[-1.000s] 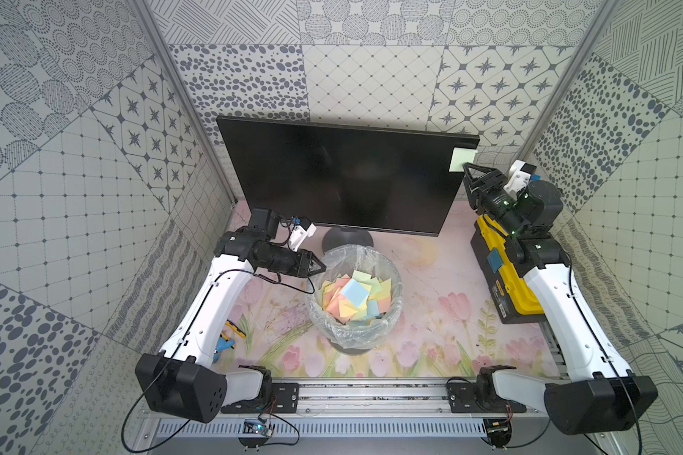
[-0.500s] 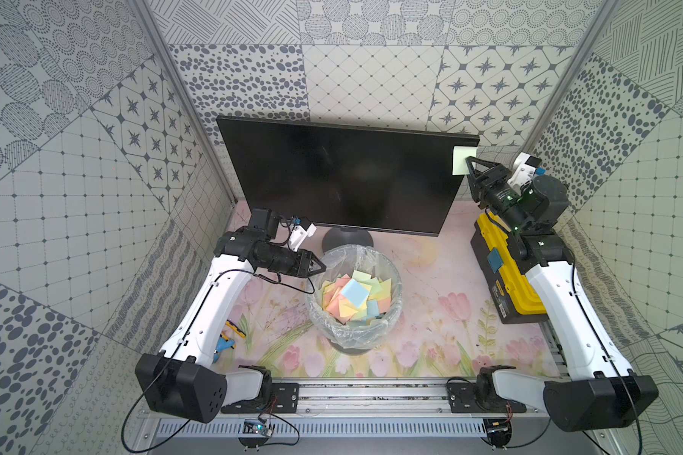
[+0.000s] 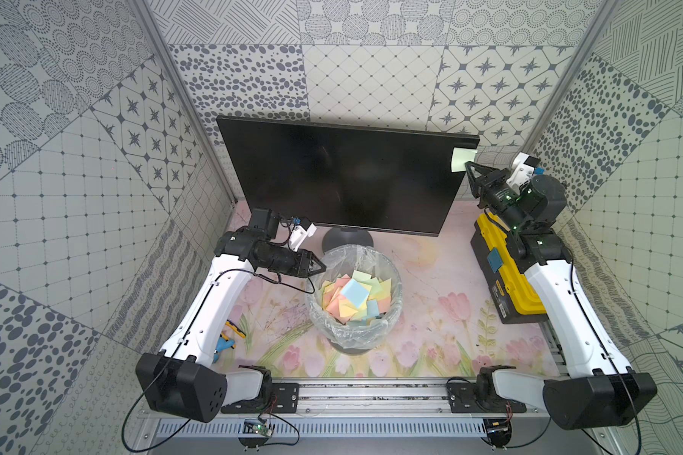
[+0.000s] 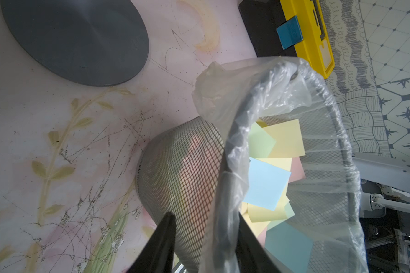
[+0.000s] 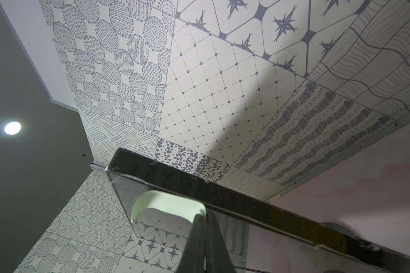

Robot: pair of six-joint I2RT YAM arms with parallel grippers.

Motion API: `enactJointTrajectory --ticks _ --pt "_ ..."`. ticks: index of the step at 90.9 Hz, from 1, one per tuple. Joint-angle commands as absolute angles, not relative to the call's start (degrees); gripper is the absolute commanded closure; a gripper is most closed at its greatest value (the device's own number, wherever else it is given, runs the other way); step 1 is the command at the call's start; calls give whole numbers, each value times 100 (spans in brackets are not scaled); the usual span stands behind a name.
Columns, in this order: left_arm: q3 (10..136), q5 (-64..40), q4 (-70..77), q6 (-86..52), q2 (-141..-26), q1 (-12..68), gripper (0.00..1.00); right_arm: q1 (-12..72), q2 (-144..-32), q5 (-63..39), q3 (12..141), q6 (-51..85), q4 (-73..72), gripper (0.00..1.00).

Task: Remove the sticky note from the monitor
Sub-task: Tear off the sticky note from the monitor, then place the sticky note in the trash bin.

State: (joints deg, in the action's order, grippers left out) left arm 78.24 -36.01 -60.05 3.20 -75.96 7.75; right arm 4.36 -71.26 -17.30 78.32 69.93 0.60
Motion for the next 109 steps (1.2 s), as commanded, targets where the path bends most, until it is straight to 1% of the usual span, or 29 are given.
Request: enactJointTrajectory --ticks 1,30,61,84,99,109 --pt "7931 -3755 -6137 395 -7619 767 58 412 -6921 -1679 7954 6963 -185 100" --pt "7950 -3736 -6161 403 -7695 767 59 504 -6280 -1783 7648 7057 -213 100" --pt "7971 -3748 -6172 404 -7732 765 59 1034 -5728 -2045 7420 6622 16 100" --pt "7950 -3769 -6138 385 -7687 765 59 1801 -5440 -2223 7372 5896 484 100" --pt "7983 -3732 -6142 387 -7706 766 59 2754 -5414 -2307 7127 5182 1020 100" --pt "7989 -3717 -6165 395 -7690 765 59 3628 -5487 -2166 6903 4679 1517 100"
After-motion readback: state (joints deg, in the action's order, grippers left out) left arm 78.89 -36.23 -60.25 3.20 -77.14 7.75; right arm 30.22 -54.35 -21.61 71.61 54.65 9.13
